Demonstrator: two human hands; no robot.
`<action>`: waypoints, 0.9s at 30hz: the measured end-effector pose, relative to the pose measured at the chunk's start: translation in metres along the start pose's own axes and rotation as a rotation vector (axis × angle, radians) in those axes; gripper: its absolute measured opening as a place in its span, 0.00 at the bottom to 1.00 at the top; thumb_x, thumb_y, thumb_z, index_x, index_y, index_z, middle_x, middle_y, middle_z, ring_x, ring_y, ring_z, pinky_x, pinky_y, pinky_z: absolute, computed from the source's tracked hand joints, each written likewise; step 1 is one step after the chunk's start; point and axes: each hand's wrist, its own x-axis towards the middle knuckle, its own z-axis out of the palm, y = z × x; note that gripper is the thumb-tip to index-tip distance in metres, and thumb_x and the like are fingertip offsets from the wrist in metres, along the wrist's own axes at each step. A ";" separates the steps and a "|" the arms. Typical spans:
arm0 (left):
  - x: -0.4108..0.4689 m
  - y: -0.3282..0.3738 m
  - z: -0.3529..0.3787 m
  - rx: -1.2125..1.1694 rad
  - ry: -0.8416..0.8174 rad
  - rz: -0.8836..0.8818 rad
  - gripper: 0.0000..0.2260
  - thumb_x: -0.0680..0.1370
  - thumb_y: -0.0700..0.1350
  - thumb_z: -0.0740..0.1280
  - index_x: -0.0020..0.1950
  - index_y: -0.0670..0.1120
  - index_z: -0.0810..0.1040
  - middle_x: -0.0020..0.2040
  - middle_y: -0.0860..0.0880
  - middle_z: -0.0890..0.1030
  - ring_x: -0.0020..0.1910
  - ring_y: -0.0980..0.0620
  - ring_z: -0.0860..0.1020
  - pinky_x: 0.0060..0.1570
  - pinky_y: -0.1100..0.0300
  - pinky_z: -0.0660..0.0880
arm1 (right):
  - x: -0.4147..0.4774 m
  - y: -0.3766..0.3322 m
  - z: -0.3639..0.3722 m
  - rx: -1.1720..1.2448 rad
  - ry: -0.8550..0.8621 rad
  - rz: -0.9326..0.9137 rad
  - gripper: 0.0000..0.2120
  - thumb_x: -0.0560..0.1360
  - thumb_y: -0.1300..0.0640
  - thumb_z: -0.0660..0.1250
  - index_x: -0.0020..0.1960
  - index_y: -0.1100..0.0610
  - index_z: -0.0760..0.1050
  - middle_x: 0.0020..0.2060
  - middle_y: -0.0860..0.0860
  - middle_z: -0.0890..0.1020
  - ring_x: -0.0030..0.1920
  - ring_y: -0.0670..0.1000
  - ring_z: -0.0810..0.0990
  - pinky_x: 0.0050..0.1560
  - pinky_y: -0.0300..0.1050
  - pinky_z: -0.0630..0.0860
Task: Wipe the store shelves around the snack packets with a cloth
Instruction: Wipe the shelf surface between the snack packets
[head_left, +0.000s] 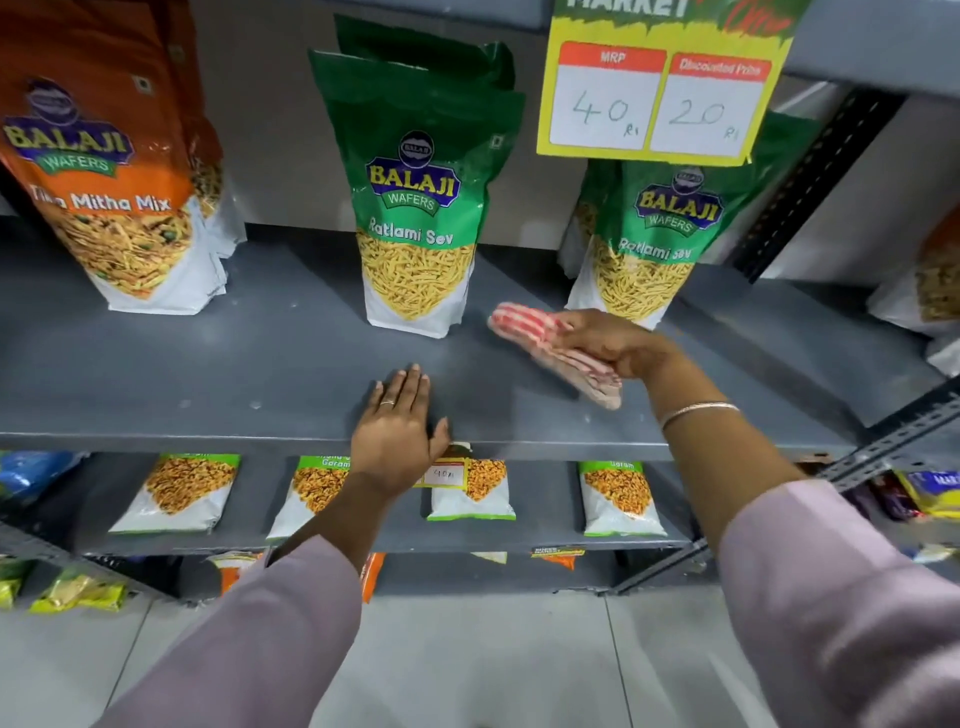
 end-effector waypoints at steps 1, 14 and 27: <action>0.000 0.000 0.000 -0.007 0.002 0.001 0.29 0.73 0.53 0.52 0.61 0.34 0.76 0.62 0.36 0.77 0.60 0.39 0.76 0.61 0.42 0.69 | 0.003 0.004 0.007 -0.052 0.119 -0.042 0.15 0.78 0.70 0.58 0.60 0.60 0.76 0.44 0.44 0.86 0.43 0.44 0.84 0.44 0.31 0.78; 0.001 0.000 0.002 0.029 0.006 -0.017 0.36 0.72 0.57 0.41 0.70 0.37 0.66 0.72 0.39 0.66 0.71 0.43 0.63 0.71 0.48 0.54 | -0.011 -0.008 0.021 -0.296 0.003 -0.076 0.13 0.78 0.63 0.62 0.62 0.55 0.75 0.42 0.41 0.83 0.36 0.31 0.81 0.38 0.21 0.73; 0.001 0.001 0.001 -0.004 -0.006 -0.016 0.29 0.72 0.53 0.52 0.60 0.34 0.76 0.62 0.36 0.77 0.60 0.39 0.76 0.61 0.41 0.68 | 0.018 0.061 0.062 -0.932 0.550 -0.056 0.27 0.81 0.57 0.51 0.78 0.49 0.48 0.78 0.47 0.49 0.78 0.51 0.48 0.78 0.54 0.50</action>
